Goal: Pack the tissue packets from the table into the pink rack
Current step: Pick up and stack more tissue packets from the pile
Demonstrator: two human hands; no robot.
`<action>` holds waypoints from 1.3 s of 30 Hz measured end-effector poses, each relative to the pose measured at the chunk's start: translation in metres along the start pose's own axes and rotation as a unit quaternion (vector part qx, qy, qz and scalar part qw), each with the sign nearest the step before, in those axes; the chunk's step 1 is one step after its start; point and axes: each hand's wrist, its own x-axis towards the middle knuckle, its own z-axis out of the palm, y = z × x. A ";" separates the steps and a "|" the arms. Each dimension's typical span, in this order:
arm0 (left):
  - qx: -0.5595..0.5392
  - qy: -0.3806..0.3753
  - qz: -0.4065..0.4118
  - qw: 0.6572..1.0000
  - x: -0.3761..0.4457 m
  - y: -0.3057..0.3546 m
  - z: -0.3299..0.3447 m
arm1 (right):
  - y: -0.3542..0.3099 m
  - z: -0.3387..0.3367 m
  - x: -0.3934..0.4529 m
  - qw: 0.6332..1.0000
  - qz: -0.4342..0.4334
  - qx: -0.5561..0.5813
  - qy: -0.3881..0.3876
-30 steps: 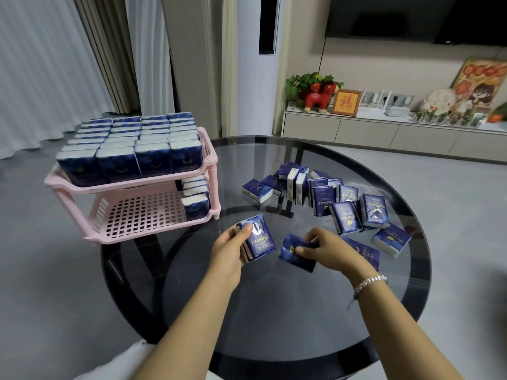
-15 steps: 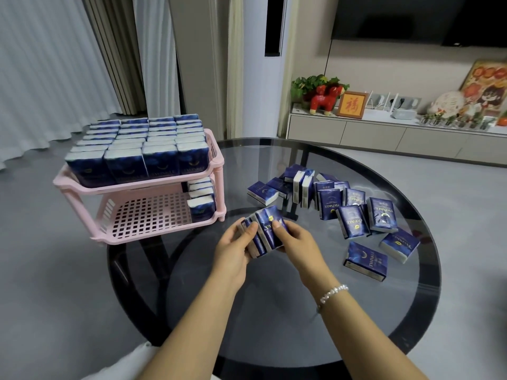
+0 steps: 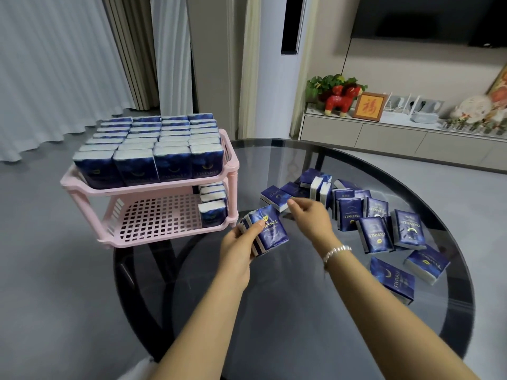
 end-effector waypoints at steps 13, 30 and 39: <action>-0.031 0.018 -0.020 0.999 0.011 0.006 -0.003 | 0.003 0.037 0.066 0.969 0.026 -0.238 -0.064; 0.033 0.030 0.002 0.999 -0.017 0.017 -0.025 | -0.007 -0.022 -0.021 0.979 -0.021 0.202 -0.030; 0.085 -0.056 -0.013 0.995 -0.040 0.023 -0.034 | -0.031 -0.021 -0.074 0.960 -0.113 0.181 -0.181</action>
